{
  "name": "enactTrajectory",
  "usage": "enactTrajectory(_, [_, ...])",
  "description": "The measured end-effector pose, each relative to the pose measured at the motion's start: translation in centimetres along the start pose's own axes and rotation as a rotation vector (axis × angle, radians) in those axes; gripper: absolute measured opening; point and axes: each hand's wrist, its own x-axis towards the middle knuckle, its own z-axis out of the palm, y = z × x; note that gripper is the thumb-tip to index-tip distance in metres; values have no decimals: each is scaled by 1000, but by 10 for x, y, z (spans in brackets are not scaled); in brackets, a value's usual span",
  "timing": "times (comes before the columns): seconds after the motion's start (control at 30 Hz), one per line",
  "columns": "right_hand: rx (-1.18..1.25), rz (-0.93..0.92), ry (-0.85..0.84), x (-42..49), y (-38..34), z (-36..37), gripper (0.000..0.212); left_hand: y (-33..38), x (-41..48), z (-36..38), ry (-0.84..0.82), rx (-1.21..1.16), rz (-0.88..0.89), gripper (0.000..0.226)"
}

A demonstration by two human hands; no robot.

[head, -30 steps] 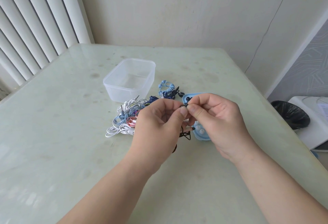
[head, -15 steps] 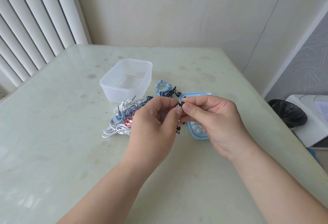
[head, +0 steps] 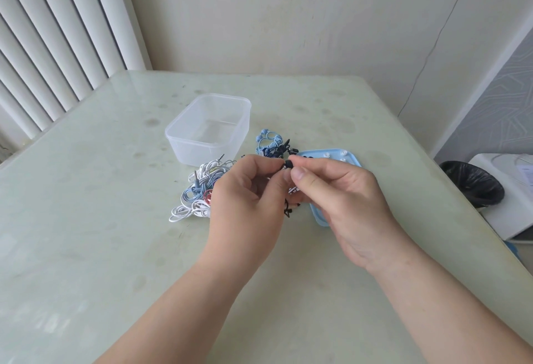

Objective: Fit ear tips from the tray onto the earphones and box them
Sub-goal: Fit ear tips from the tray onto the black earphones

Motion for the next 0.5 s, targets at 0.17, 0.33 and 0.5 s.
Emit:
enactTrajectory(0.17, [40, 19, -42, 7, -6, -14, 13, 2, 0, 1, -72, -93, -53, 9])
enactTrajectory(0.33, [41, 67, -62, 10, -12, -23, 17, 3, 1, 0, -76, -60, -42, 11])
enactTrajectory(0.5, [58, 64, -100, 10, -12, -24, 15, 6, -2, 2, -70, -1, -16, 11])
